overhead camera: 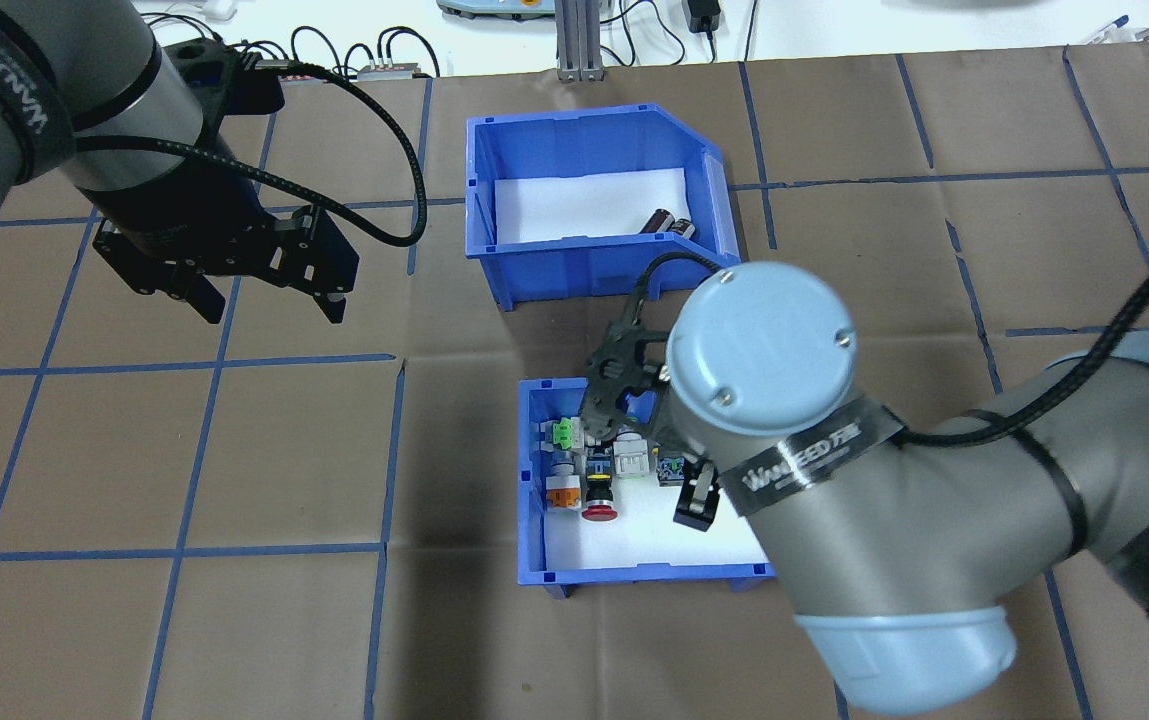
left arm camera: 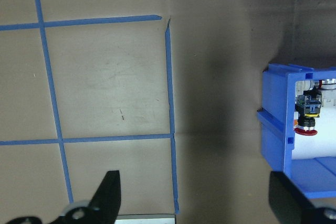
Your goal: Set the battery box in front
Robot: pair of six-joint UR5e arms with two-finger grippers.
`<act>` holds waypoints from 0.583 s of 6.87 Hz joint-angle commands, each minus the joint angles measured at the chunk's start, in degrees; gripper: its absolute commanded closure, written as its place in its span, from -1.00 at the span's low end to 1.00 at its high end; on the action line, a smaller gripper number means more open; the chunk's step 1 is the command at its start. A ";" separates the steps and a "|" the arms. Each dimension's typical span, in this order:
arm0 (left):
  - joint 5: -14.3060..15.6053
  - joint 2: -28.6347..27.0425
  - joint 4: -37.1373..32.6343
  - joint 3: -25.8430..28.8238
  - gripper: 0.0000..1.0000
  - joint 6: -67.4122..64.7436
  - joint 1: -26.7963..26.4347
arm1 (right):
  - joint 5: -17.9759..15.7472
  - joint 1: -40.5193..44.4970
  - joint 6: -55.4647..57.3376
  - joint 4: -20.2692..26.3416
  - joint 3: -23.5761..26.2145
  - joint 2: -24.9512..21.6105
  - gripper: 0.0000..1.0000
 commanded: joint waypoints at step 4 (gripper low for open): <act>0.22 -0.39 0.00 0.61 -0.98 0.00 0.06 | 1.24 -16.17 29.34 3.90 -9.36 -0.17 -1.00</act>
